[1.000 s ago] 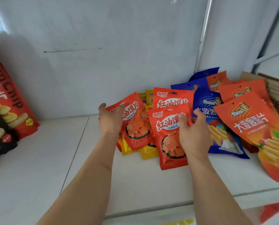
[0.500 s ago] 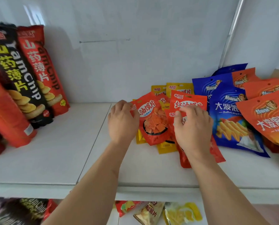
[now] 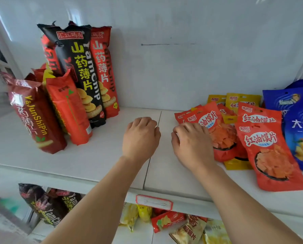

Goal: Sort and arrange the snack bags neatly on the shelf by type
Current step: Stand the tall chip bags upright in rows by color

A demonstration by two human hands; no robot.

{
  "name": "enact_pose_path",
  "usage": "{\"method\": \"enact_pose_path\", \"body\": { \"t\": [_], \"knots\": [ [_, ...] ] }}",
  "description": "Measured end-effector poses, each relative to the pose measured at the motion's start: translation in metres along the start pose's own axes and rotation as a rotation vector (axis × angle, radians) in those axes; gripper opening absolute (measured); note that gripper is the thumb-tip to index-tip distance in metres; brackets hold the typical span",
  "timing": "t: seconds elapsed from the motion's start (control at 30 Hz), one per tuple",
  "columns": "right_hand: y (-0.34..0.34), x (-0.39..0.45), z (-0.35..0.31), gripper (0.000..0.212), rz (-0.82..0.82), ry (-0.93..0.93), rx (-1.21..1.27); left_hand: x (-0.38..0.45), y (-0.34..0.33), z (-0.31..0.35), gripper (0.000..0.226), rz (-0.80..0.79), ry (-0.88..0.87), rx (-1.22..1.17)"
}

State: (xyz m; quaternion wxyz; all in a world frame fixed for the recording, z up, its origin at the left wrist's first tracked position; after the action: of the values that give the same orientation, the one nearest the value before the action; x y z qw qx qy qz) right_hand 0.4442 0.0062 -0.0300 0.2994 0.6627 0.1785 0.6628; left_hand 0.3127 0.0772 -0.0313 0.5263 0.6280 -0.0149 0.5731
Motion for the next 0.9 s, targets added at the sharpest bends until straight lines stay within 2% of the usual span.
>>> {"method": "enact_pose_path", "body": {
  "t": [0.2,0.53,0.7,0.9],
  "knots": [
    [-0.014,0.013,-0.082,0.013,-0.069,-0.005,0.041,-0.017,0.045,-0.07,0.014,0.083,-0.033,0.018],
    [-0.017,0.031,-0.184,0.007,-0.103,-0.067,0.108,-0.046,0.111,-0.143,0.016,0.155,-0.051,-0.043],
    [-0.017,0.038,-0.21,0.016,-0.148,-0.116,0.21,-0.054,0.143,-0.163,0.018,0.212,0.047,-0.089],
    [-0.014,0.038,-0.244,0.027,-0.246,-0.189,0.485,-0.069,0.175,-0.19,0.022,0.319,0.151,-0.167]
  ]
}}
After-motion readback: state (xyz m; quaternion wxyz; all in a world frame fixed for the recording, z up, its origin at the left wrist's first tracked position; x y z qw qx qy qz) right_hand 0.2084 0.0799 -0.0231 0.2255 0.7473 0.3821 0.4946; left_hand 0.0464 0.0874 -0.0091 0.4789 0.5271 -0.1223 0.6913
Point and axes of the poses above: each hand's wrist, its own x-axis towards the middle knuckle, its own y-axis out of the back of the hand, z = x × y, the point moved 6 cm from there along x, towards the middle knuckle, and after that the axes turned 8 degrees about -x, right-handed, at the moved point
